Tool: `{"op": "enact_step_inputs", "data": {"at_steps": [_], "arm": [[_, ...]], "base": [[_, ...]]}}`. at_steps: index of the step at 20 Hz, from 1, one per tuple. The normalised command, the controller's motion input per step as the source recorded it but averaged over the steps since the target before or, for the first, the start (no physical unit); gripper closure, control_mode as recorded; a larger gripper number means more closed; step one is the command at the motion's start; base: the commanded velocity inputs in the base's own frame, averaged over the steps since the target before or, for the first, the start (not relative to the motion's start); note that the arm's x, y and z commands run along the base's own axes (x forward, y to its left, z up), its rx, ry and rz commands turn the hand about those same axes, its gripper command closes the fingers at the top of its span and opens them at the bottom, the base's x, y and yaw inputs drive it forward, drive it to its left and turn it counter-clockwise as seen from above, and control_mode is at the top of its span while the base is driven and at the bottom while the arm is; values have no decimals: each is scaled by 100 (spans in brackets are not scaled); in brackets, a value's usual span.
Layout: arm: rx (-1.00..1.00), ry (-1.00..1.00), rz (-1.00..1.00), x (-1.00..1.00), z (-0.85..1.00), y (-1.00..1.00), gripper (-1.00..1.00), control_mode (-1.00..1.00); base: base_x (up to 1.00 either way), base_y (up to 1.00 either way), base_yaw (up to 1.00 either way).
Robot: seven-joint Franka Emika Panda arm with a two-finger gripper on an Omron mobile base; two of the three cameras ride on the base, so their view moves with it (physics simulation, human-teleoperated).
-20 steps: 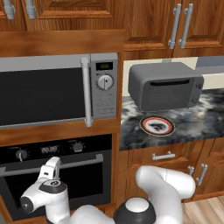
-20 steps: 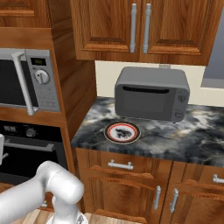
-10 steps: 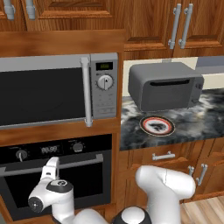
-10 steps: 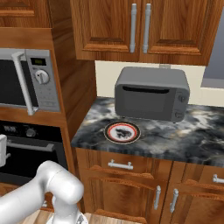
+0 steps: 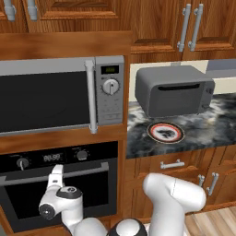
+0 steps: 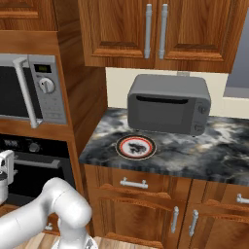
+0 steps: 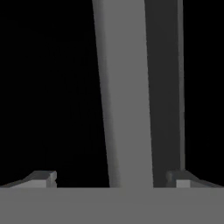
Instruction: Take the fish from the oven and place it on the plate on the counter.
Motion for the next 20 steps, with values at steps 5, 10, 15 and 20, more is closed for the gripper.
{"op": "enact_step_inputs", "data": {"at_steps": [5, 10, 15, 20], "arm": [[0, 3, 4, 21, -21, 4, -100, -100], [0, 6, 0, 33, -5, 17, -100, -100], [0, 6, 0, 27, 0, 18, -100, -100], [0, 1, 0, 0, 0, 1, 100, -100]], "base": [[0, 0, 0], [0, 0, 0], [0, 0, 0], [0, 0, 0]]}}
